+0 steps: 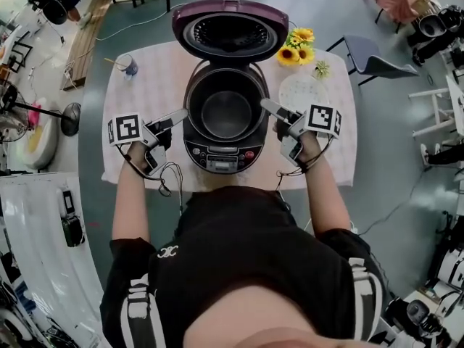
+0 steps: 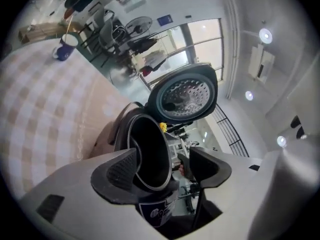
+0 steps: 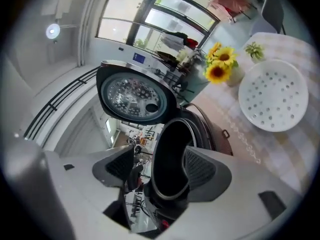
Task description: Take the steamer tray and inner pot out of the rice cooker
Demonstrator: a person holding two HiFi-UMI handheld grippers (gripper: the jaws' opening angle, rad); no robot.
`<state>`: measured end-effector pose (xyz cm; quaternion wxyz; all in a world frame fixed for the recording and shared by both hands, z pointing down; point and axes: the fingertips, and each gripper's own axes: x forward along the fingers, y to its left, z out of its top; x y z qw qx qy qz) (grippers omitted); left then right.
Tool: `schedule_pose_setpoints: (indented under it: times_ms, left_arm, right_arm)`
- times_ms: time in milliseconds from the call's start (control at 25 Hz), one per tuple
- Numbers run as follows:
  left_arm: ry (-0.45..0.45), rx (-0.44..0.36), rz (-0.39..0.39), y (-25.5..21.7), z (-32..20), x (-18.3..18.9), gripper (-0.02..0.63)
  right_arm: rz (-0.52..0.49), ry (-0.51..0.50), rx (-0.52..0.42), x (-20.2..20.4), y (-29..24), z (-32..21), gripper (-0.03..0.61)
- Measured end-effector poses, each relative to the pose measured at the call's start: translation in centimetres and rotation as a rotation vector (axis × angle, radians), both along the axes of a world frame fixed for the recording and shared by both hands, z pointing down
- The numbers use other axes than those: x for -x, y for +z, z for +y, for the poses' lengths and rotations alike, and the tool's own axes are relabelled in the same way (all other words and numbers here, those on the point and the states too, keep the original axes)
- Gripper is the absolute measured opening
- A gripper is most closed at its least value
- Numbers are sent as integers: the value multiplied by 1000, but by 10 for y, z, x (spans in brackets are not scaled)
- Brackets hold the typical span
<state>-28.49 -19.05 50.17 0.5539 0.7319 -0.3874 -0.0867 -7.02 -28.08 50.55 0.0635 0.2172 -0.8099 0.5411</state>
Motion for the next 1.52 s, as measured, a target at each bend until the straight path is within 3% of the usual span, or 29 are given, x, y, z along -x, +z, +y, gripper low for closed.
schedule_pose_setpoints:
  times_ms: [120,480,640,800,1240,1360,1400,1520]
  left_arm:
    - [25,34,37,11,1,-3,327]
    - [58,136,193,32,6,-8,327]
    - [54,132,278,34,1,-11,316]
    - [49,135,301,35,-4,-12,298]
    - [59,150,271,41,-5,-15,228]
    - [87,201,180,49,-4,-13,169]
    - [100,224,131,55,-4,-12,121]
    - [137,267,46,65,-10,-10,41]
  right_arm:
    - [-8,-24,89,-5,19,10,305]
    - [-185,-70,302,-9,42,22,284]
    - [-214,-78,325,-10,45,19,260]
    - [-192,-101,317,-4,48,21,244]
    - [-134,-124,278,5,51,26,198]
    - [-98,-132,266,5,52,25,168]
    - [-74,-134,255,4,56,24,154]
    - [32,-135,198,-1,67,15,23]
